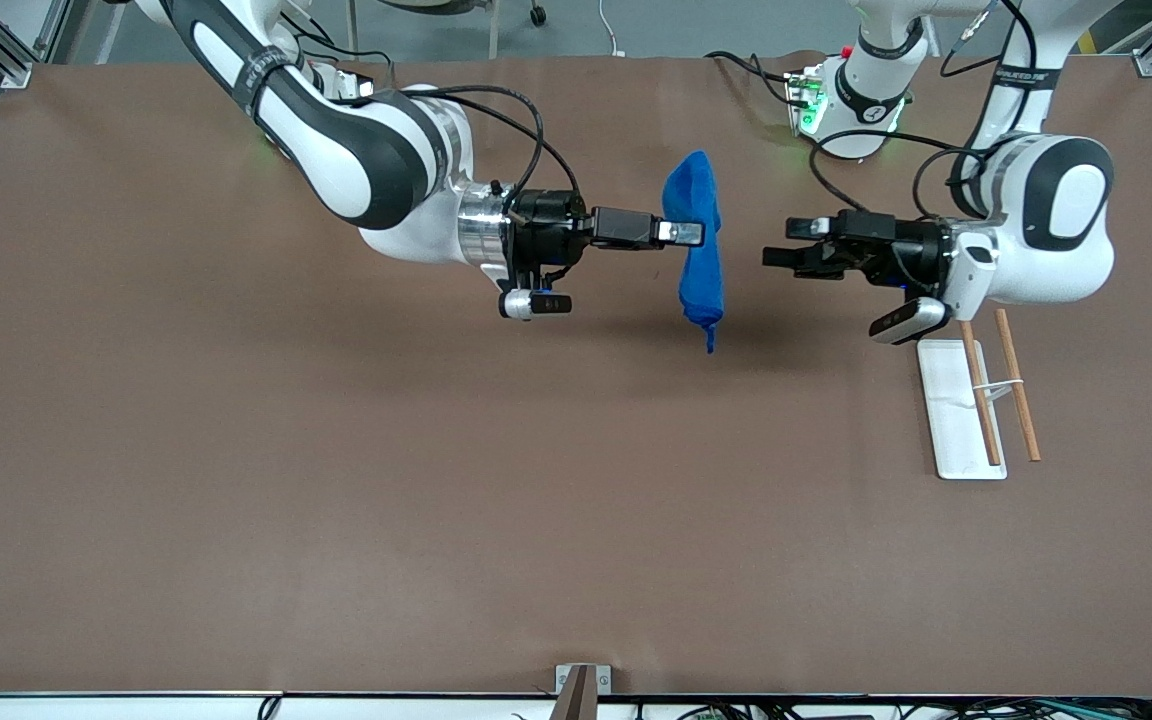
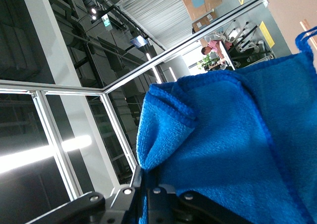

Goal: Right arm passes towel to left arm to hang
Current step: 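Grasp the hanging towel with the left gripper beside the right gripper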

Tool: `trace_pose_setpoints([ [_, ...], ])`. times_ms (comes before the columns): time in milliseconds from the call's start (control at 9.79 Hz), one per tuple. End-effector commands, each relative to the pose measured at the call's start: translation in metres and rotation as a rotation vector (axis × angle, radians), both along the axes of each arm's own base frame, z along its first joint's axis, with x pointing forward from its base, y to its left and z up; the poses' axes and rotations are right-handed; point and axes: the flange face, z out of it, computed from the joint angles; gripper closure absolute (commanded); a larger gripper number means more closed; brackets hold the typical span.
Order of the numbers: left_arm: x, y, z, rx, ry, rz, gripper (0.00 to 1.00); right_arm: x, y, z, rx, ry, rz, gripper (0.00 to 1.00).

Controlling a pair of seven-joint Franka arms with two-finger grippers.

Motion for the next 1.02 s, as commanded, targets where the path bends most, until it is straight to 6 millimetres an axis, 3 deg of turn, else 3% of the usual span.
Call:
trace_pose_setpoints([
  [0, -0.003, -0.018, -0.025, 0.007, 0.009, 0.042, 0.03, 0.000, 0.002, 0.003, 0.020, -0.001, -0.021, 1.00],
  [204, 0.005, -0.030, -0.025, -0.020, -0.009, 0.107, 0.04, 0.000, 0.001, 0.004, 0.020, -0.004, -0.022, 1.00],
  [307, 0.005, -0.048, -0.024, -0.026, -0.009, 0.127, 0.04, 0.000, 0.002, 0.004, 0.018, -0.003, -0.023, 1.00],
  [511, 0.003, -0.058, -0.032, -0.014, 0.001, 0.119, 0.04, 0.000, 0.001, 0.005, 0.017, -0.003, -0.025, 1.00],
  [715, 0.003, -0.057, -0.032, -0.015, 0.000, 0.121, 0.42, 0.000, 0.001, 0.005, 0.016, -0.008, -0.026, 1.00],
  [818, 0.004, -0.056, -0.030, -0.017, -0.004, 0.125, 0.73, -0.001, 0.002, 0.005, 0.016, -0.008, -0.025, 1.00],
  [920, 0.010, -0.053, -0.024, -0.022, -0.017, 0.133, 0.84, 0.000, 0.000, 0.005, 0.015, -0.009, -0.027, 1.00],
])
